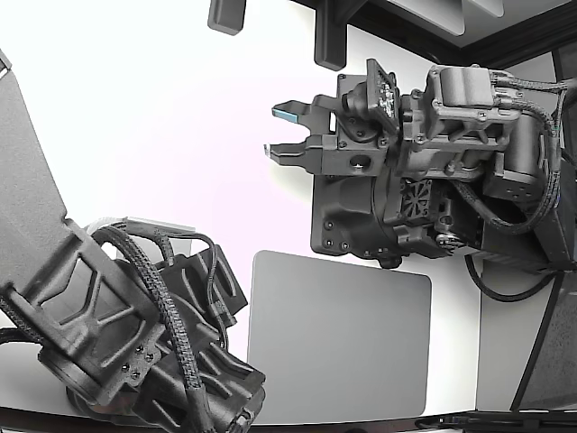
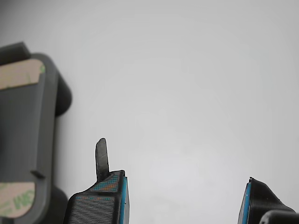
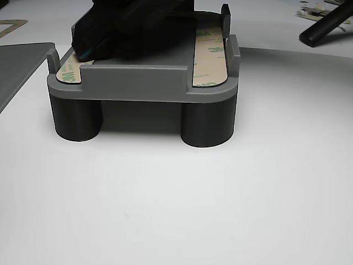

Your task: Peel off protective film from adhesive tape.

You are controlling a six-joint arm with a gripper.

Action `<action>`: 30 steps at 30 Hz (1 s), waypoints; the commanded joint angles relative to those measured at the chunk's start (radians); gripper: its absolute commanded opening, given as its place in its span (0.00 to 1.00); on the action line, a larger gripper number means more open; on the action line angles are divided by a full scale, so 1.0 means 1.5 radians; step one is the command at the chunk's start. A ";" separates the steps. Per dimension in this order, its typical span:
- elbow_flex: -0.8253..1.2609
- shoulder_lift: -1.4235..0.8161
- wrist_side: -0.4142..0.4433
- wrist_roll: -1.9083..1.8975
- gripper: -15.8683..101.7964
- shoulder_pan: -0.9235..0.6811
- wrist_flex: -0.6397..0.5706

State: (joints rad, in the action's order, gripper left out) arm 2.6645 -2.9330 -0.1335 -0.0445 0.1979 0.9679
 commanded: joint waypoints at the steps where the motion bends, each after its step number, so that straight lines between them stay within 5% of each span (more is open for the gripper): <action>1: -0.045 0.014 0.025 -0.027 0.03 0.012 -0.131; 15: 0.006 0.073 -0.033 0.266 0.03 0.007 -0.250; 25: 0.006 0.110 -0.115 0.785 0.03 0.007 -0.130; 30: 0.006 0.083 -0.099 0.953 0.03 0.006 -0.075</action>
State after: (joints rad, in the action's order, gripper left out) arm 2.6967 -2.7796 -0.2976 1.1305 0.1979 0.8345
